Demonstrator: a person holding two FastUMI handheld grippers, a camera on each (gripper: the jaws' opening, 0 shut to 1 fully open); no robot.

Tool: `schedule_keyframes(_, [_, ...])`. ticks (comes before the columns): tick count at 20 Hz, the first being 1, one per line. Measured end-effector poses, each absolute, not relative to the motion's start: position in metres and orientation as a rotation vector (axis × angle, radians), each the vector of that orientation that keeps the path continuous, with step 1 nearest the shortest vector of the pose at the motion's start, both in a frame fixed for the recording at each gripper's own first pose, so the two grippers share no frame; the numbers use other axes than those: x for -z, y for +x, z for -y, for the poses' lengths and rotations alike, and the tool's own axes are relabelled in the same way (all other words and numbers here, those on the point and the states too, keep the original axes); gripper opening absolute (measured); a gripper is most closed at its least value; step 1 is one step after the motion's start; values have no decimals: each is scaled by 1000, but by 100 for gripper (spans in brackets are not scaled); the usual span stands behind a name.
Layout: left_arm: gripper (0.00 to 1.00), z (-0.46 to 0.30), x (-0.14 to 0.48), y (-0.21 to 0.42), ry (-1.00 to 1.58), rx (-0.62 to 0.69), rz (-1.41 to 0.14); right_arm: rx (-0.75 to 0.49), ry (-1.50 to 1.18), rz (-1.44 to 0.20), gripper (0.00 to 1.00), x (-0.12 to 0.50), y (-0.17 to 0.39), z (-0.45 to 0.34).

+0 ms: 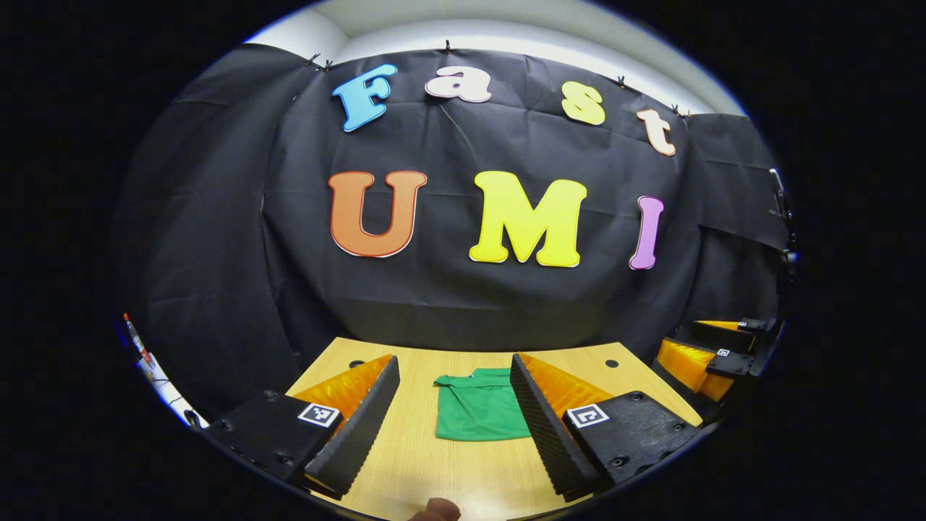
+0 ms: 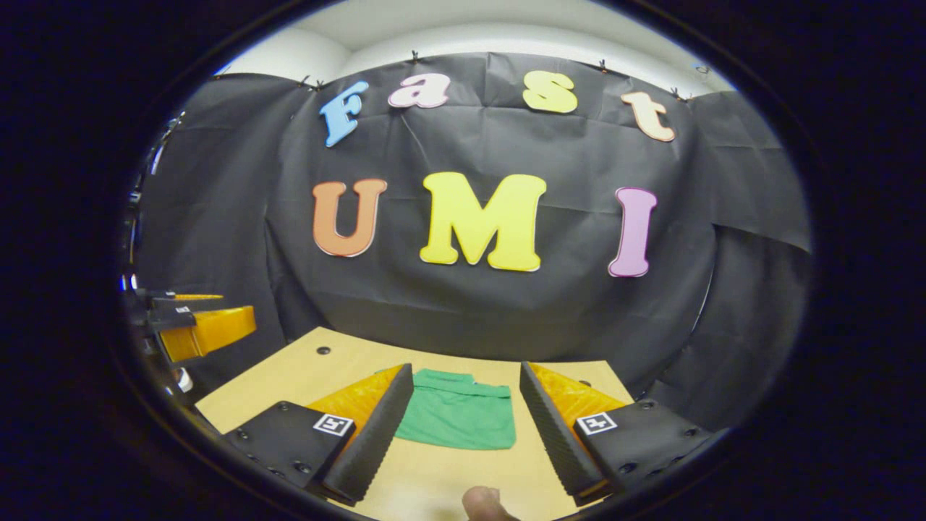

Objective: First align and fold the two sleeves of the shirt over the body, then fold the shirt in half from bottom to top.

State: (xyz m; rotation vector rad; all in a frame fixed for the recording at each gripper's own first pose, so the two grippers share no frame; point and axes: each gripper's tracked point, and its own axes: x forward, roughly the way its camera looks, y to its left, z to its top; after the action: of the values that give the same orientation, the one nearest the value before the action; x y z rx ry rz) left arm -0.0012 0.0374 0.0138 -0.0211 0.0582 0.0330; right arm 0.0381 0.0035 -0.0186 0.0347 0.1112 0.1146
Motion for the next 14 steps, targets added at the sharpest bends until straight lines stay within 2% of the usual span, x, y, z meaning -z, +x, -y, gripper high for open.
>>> schedule_keyframes(7, [98, -53, 7, -48, -19, -91, -46, -159, 0, -87, 96, 23, -9, -48])
schedule_keyframes(14, [98, -33, 1, -47, -33, -26, -21, -118, 3, -82, 94, 19, -15, -30])
